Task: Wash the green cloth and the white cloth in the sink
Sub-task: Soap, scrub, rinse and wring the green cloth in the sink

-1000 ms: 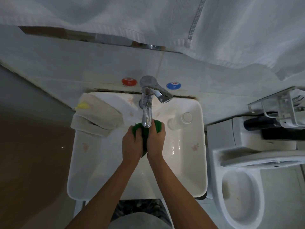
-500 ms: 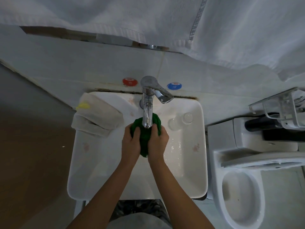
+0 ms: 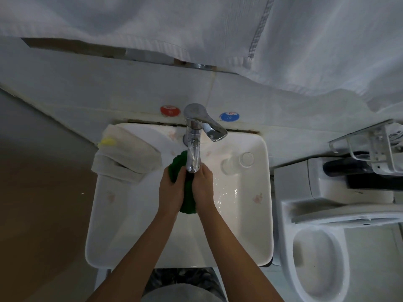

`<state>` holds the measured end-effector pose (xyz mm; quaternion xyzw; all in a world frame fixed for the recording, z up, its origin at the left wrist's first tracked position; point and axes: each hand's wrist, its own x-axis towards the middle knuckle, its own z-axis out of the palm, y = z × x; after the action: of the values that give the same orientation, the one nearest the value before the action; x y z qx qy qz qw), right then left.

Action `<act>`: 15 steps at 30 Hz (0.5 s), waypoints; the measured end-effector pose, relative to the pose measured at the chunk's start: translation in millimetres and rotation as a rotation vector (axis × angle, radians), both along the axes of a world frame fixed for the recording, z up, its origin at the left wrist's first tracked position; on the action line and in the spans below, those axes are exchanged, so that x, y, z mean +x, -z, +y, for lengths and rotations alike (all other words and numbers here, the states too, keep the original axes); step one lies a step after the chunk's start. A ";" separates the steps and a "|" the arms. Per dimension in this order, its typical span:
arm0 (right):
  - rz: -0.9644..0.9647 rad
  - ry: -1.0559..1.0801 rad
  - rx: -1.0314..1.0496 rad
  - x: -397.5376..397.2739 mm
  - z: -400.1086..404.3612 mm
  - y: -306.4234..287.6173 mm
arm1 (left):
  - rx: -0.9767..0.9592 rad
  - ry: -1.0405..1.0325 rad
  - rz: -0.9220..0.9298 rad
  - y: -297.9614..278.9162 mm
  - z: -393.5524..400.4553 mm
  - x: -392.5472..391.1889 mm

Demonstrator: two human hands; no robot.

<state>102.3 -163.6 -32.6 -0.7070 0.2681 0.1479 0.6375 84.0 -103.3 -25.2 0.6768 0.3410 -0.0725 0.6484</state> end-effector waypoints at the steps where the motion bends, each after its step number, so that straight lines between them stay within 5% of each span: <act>1: -0.003 -0.026 -0.013 0.3 1.2 -1.3 | 0.037 -0.005 0.004 2.8 0.0 -1.4; 6: -0.033 -0.102 0.035 -8.8 -1.7 2.7 | 0.217 0.039 -0.072 6.1 2.6 -3.0; 15: -0.091 0.145 0.107 -14.1 -3.6 1.7 | 0.218 0.076 -0.058 2.1 -2.3 7.2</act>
<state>88.2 -167.2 -34.3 -0.6567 0.2810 0.0835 0.6949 91.1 -105.6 -27.3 0.7577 0.3019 -0.0397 0.5773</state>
